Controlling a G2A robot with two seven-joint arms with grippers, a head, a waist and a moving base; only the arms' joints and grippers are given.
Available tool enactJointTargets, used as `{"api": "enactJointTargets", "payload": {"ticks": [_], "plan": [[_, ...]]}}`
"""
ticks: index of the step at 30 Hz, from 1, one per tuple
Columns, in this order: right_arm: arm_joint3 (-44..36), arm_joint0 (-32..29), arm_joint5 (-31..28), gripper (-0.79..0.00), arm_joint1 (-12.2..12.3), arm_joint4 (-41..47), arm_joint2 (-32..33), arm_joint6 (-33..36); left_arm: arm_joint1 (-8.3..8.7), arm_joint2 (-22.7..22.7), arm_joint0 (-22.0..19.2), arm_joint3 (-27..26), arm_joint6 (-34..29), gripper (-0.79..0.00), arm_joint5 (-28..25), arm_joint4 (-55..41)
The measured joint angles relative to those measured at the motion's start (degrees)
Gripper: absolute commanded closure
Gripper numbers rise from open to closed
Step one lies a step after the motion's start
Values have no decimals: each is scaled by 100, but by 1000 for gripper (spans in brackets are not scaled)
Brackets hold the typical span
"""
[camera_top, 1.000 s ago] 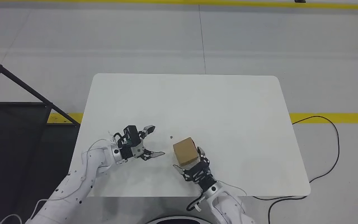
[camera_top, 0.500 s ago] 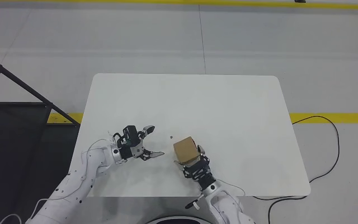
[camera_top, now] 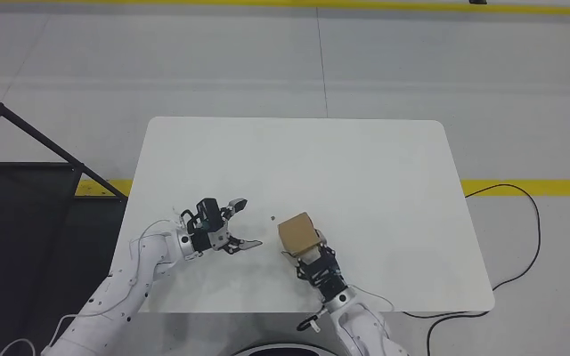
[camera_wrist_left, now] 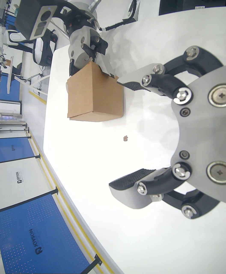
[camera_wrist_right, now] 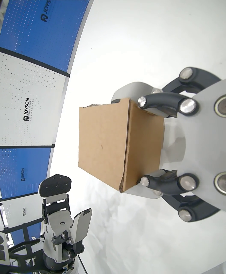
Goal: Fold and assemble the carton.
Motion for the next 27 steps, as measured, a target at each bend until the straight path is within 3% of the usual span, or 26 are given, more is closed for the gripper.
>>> {"api": "enactJointTargets", "payload": {"ticks": [6, 10, 11, 27], "plan": [[-281, -166, -207, -296, 56, -109, 164, -42, -2, -17, -3, -9, -19, -785, -13, -11], [-511, -293, -228, -31, 86, -167, 275, 16, 2, -51, -4, 5, -3, -785, -38, -28], [-579, -330, -229, 0, 94, -192, 299, 40, 4, -60, 0, 11, 6, -785, -48, -34], [-729, -411, -224, 0, 110, -257, 345, 106, 13, -93, 22, 7, 1, -785, -156, -52]]}}
